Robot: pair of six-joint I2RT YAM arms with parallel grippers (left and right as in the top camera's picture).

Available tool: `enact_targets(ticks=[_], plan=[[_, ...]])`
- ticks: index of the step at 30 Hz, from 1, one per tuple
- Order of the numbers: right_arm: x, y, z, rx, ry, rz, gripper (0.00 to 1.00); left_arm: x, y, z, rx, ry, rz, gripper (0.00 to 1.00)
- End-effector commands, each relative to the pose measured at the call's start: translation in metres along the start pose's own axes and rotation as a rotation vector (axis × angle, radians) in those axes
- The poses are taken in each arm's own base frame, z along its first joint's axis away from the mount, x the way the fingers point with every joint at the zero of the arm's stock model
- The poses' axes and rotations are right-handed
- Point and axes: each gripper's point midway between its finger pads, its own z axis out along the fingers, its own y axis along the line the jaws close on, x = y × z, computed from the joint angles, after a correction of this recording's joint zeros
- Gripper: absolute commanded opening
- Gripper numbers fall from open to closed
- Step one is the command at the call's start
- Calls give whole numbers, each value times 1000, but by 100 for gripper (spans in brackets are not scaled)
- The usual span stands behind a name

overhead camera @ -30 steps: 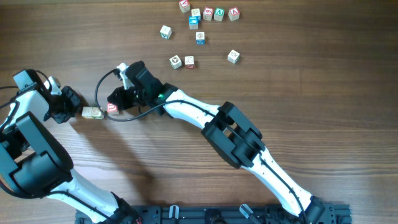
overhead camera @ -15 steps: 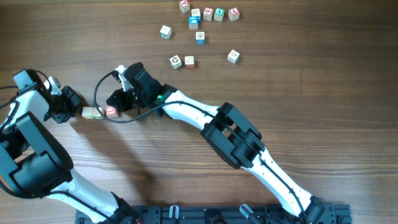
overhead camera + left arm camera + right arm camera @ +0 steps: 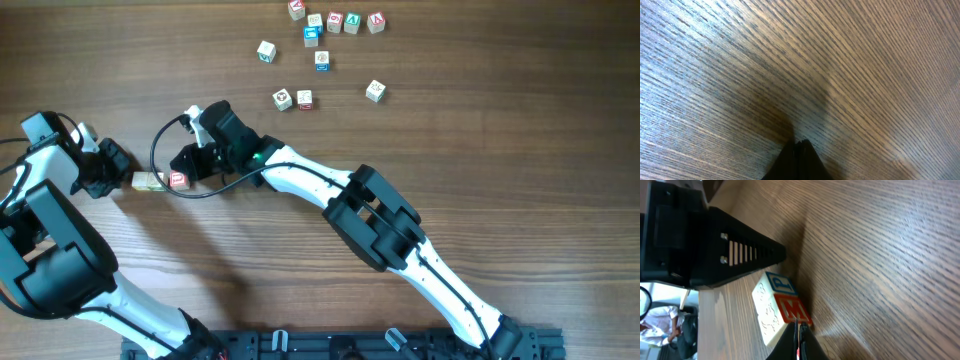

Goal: Form a horizontal line

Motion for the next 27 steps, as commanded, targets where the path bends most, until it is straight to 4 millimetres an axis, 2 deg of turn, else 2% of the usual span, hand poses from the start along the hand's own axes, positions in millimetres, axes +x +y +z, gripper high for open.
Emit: enact_targets(ticks=[1,5,14,18,27], plan=[[2,-11,5,5,-8,-30,5,1,-3,-3,17,-3,-5,4],[-14,-19,-2,25,-45,-36,5,1,-3,-3,17,-4,-5,4],[-24,-45,-15,80,-56,32,5,1,-3,-3,17,-3,-5,4],[-17,-51,-16,103,-32,64,5,1,-3,-3,17,-3,-5,4],[13,-40,-7,92,66,116,5,1,-3,-3,17,-4,-5,4]])
